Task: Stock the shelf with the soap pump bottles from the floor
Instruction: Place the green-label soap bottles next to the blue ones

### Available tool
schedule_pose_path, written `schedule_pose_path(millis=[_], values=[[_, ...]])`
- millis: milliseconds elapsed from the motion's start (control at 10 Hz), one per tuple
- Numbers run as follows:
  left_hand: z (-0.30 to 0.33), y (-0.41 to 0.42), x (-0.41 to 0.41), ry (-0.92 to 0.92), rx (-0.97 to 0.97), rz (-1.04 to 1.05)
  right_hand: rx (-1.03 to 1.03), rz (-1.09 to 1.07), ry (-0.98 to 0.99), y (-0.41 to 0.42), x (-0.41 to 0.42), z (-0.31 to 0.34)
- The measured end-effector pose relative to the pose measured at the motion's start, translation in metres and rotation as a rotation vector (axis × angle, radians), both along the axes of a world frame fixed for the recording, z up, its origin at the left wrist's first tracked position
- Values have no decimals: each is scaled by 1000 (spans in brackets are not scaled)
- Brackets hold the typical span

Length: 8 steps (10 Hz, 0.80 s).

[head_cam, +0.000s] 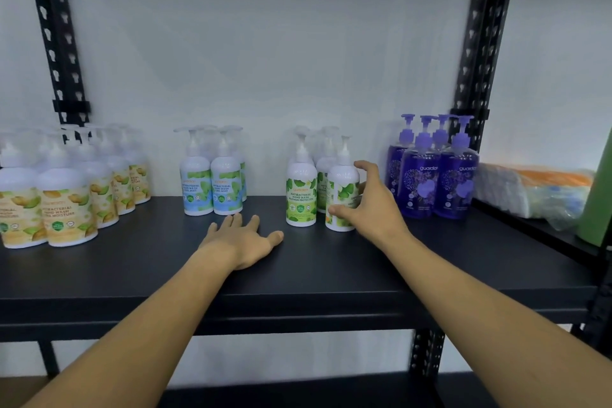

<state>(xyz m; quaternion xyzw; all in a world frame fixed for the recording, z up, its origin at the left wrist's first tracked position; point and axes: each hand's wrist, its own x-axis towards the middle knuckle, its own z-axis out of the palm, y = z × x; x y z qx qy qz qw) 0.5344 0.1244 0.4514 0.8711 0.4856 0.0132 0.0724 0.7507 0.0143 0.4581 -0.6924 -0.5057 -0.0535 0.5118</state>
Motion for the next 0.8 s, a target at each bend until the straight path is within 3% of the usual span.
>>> schedule_pose_path(millis=[200,800], values=[[1,0,0,-2,6,0,-62,141,57,-4,3,-2],[1,-1,1,4,14,3,-23,99,-70,-3,1,0]])
